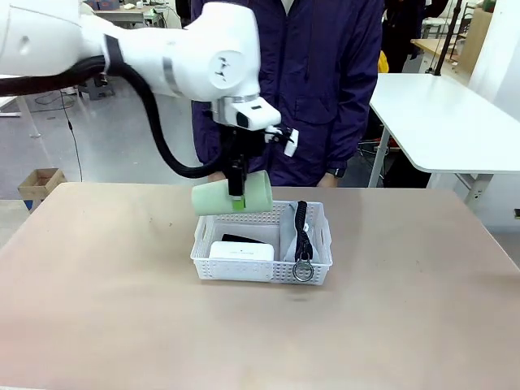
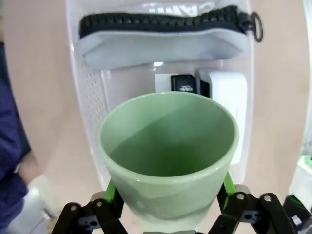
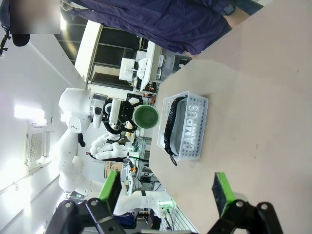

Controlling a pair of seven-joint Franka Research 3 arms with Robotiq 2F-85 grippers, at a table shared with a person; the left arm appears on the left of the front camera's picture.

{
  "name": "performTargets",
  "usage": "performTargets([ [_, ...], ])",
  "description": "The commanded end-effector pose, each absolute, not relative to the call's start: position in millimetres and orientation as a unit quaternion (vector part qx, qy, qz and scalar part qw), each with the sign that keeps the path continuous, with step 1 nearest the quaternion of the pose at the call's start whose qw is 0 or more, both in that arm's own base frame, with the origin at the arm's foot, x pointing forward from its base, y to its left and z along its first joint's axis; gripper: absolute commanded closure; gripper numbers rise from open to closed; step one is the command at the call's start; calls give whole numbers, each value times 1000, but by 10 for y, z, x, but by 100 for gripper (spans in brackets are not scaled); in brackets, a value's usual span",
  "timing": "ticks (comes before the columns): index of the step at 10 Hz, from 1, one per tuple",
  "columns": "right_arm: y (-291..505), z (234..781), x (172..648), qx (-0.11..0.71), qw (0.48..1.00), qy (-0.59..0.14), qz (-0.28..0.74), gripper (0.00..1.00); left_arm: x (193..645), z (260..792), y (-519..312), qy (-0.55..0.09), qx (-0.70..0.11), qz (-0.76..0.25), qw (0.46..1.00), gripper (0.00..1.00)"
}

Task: Efficiently arrange items inside the basket to fit them all.
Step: Pick up the Reusable plastic cup and place it inside the Organizing basket.

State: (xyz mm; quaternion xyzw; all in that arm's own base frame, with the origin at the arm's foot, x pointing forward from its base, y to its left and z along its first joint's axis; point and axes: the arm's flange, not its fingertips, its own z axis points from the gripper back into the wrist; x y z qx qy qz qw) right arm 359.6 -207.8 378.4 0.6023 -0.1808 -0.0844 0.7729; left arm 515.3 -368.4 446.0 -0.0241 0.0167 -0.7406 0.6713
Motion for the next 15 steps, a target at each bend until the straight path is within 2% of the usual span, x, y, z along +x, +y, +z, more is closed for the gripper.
performTargets([
  [1, -2069, 3819, 3566, 596, 778, -174, -92, 0, 5201, 4335, -3941, 36, 17, -740, 672, 12],
  [7, -2069, 3819, 3566, 596, 778, -174, -92, 0, 5312, 3876, -4215, 70, 102, -734, 668, 12],
  [15, -2069, 3819, 3566, 596, 778, -174, -92, 0, 5376, 3678, -4308, 97, 96, -740, 659, 12],
])
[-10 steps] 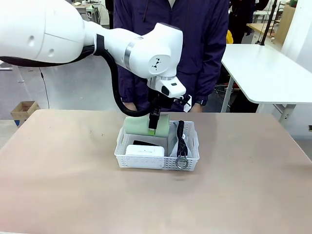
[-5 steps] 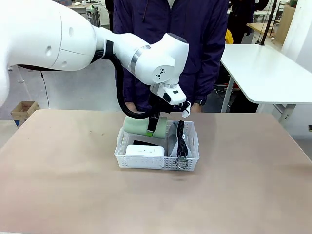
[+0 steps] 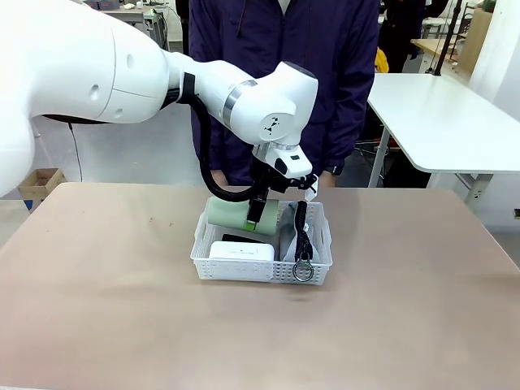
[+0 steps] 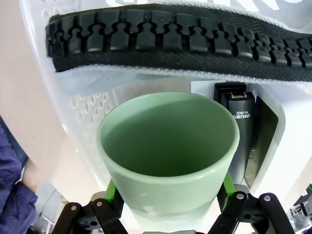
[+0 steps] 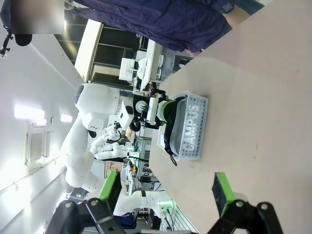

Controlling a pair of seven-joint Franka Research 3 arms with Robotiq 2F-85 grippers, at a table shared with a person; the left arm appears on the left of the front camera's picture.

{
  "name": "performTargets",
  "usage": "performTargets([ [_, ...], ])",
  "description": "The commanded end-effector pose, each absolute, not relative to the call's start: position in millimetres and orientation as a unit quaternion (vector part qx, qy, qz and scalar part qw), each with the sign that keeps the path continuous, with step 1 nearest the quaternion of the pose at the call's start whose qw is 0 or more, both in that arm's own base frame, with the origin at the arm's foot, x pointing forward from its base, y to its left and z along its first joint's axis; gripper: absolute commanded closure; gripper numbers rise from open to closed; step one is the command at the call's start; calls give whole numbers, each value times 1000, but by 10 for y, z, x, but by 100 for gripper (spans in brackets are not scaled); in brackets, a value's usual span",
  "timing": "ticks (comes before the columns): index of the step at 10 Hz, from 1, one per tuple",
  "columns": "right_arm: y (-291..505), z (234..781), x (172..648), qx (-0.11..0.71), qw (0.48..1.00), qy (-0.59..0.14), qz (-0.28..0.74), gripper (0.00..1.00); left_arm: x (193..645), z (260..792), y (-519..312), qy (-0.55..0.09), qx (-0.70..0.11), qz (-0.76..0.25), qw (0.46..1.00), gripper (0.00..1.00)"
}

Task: Efficiently arrange items inside the basket to fit them all.
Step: Pick up the Reusable plastic cup and place it inside the Organizing basket.

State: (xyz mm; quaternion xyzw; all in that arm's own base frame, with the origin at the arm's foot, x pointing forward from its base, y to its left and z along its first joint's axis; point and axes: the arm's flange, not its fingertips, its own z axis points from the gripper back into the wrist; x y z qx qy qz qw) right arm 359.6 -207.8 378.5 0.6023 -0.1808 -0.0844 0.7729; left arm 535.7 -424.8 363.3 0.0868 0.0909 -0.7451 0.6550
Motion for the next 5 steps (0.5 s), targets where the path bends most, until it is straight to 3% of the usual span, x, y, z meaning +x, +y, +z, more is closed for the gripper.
performTargets([
  [1, -2069, 3819, 3566, 596, 778, -174, -92, 0, 5387, 3636, -4314, 106, 95, -740, 658, 12],
  [5, -2069, 3819, 3566, 596, 778, -174, -92, 0, 5374, 3571, -4355, 114, 92, -745, 651, 12],
])
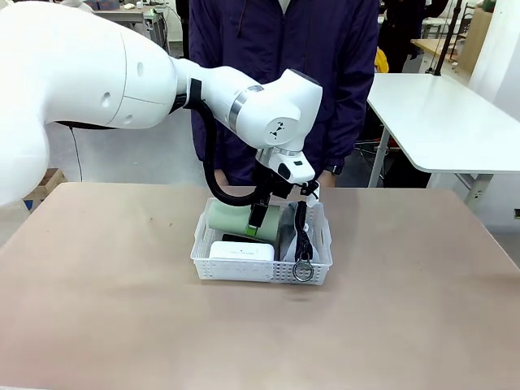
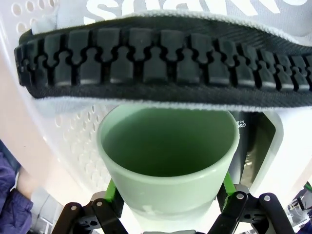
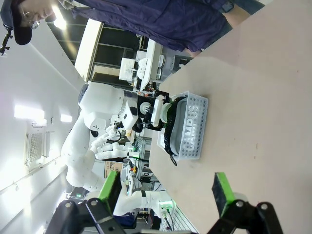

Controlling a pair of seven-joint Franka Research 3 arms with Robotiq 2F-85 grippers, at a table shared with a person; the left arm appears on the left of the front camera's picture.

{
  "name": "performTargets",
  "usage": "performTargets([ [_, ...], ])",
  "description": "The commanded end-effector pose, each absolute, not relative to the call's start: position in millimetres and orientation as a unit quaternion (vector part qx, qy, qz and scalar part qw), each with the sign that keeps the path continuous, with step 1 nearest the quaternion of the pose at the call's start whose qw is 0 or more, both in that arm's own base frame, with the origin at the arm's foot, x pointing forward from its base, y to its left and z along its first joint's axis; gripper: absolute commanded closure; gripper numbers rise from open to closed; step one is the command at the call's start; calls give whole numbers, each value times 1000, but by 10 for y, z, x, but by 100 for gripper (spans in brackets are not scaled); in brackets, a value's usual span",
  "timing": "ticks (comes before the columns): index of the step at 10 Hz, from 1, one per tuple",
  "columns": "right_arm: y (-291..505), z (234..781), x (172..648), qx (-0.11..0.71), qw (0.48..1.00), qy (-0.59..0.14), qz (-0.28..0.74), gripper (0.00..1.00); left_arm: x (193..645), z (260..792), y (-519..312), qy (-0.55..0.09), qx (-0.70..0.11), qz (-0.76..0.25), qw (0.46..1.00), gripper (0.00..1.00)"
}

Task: Efficiently arrange items inside the basket to fit them all.
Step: Pick up the Reusable plastic cup and place it inside the Organizing basket.

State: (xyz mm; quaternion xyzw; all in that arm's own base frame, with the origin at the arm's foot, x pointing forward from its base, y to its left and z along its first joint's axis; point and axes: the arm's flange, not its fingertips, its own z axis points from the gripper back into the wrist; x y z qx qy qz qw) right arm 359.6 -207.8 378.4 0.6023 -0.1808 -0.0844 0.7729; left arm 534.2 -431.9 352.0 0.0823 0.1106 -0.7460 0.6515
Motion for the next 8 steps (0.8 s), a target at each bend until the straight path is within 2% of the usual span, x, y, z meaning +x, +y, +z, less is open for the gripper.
performTargets([
  [1, -2069, 3819, 3566, 596, 778, -174, -92, 0, 5371, 3557, -4361, 113, 97, -746, 649, 12],
  [3, -2069, 3819, 3566, 596, 778, -174, -92, 0, 5373, 3549, -4359, 111, 95, -749, 646, 12],
  [4, -2069, 3819, 3566, 596, 778, -174, -92, 0, 5375, 3547, -4358, 110, 91, -752, 643, 0],
  [8, -2069, 3819, 3566, 596, 778, -174, -92, 0, 5379, 3540, -4351, 117, 88, -751, 643, 0],
])
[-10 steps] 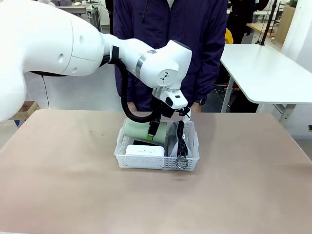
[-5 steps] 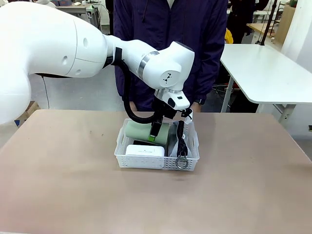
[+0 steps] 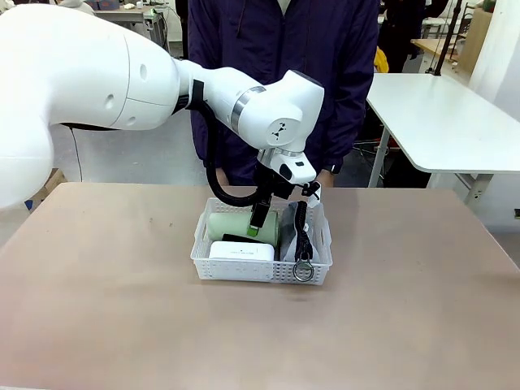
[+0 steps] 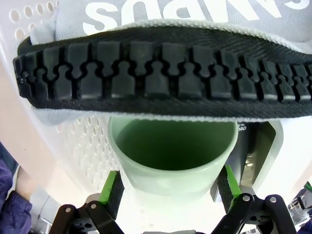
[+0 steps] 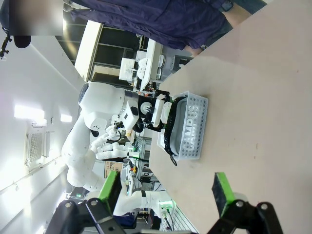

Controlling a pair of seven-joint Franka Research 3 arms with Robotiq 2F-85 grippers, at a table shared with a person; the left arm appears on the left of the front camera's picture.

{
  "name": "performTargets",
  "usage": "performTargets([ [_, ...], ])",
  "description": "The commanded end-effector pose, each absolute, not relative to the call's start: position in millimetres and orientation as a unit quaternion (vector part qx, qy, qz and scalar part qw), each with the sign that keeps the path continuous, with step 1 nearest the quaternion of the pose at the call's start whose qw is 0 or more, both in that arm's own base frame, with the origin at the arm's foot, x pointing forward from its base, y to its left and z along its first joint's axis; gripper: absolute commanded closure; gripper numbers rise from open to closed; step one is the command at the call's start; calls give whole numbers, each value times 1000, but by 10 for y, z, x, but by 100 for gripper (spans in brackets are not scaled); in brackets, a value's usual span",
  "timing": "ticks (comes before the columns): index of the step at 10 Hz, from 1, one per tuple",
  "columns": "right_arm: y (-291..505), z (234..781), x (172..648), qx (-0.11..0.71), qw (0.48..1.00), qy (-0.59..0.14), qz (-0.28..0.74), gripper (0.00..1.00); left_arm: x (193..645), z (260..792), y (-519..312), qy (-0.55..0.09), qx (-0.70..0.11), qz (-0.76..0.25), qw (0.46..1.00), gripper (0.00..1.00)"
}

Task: Efficiently arrange items inside the basket to fit them all.
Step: Pick up the Reusable plastic cup and place it inside the Organizing basket.

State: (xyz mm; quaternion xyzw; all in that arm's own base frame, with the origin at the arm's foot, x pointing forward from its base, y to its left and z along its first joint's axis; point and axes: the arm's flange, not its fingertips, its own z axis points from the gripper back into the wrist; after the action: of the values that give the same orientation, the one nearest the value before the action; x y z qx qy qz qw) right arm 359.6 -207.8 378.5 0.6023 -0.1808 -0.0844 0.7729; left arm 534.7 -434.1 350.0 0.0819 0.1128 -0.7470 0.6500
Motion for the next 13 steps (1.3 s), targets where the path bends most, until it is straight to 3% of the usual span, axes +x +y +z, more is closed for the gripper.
performTargets([
  [1, -2069, 3819, 3566, 596, 778, -174, -92, 0, 5373, 3539, -4350, 113, 87, -754, 641, 0],
  [3, -2069, 3819, 3566, 596, 778, -174, -92, 0, 5305, 3711, -4331, 76, 27, -782, 618, 0],
  [5, -2069, 3819, 3566, 596, 778, -174, -92, 0, 5065, 4458, -4068, -25, 15, -779, 627, 0],
  [6, -2069, 3819, 3566, 596, 778, -174, -92, 0, 4799, 4994, -3730, -90, -18, -768, 633, 0],
  [8, -2069, 3819, 3566, 596, 778, -174, -92, 0, 4193, 5559, -2970, -154, -104, -736, 651, 0],
  [10, -2069, 3819, 3566, 596, 778, -174, -92, 0, 3755, 5663, -2057, -218, -151, -660, 703, 0],
  [13, -2069, 3819, 3566, 596, 778, -174, -92, 0, 3294, 5478, -277, -321, -254, -457, 790, 0],
])
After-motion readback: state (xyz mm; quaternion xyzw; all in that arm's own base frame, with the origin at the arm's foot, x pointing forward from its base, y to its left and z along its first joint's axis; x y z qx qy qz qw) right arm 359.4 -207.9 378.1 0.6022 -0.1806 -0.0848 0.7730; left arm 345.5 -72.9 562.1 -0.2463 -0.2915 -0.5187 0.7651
